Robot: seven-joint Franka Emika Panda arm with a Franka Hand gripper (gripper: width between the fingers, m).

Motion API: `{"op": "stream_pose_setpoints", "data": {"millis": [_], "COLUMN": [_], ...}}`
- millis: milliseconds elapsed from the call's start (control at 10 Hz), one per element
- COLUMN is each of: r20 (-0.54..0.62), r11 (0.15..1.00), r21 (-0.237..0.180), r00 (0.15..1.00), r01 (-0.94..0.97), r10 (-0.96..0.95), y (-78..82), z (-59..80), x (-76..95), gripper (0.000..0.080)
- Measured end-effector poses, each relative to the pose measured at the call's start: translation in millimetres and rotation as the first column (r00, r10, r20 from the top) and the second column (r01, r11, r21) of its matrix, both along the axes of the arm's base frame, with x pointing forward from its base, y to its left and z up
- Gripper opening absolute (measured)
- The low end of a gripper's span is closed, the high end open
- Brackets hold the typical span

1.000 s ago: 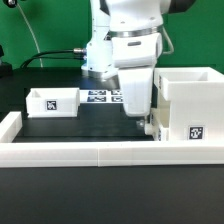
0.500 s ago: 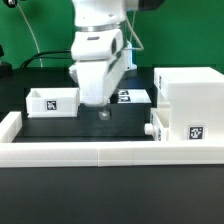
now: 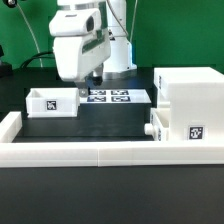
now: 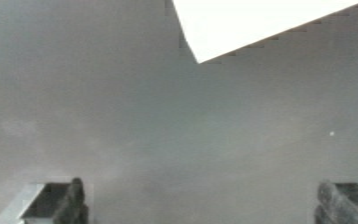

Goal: Assemble drawer

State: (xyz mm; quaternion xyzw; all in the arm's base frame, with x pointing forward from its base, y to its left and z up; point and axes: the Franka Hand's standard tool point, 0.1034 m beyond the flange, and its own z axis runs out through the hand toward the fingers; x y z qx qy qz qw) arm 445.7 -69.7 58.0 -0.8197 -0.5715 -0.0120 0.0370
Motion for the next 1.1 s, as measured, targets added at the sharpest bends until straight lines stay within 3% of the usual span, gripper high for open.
{"op": "stream_pose_setpoints", "data": {"millis": [200, 500, 600, 900, 1100], "r20": [-0.004, -0.018, -0.018, 0.002, -0.011], "r11": [1.0, 0.976, 0.956, 0.847, 0.734], "r21": [0.001, -0.005, -0.007, -0.027, -0.029], "r00": [1.0, 0.976, 0.956, 0.847, 0.734], "r01": [0.027, 0.217, 0.293, 0.532, 0.679], "r10": [-0.027, -0.217, -0.293, -0.532, -0.679], "y": [1.2, 0.1, -9.2, -23.9, -23.5], "z": [-1.2, -1.3, -0.9, 8.5, 3.1], "x": [0.2, -0.2, -2.9, -22.3, -31.9], "gripper": [0.0649, 0.0649, 0.0649, 0.0649, 0.0649]}}
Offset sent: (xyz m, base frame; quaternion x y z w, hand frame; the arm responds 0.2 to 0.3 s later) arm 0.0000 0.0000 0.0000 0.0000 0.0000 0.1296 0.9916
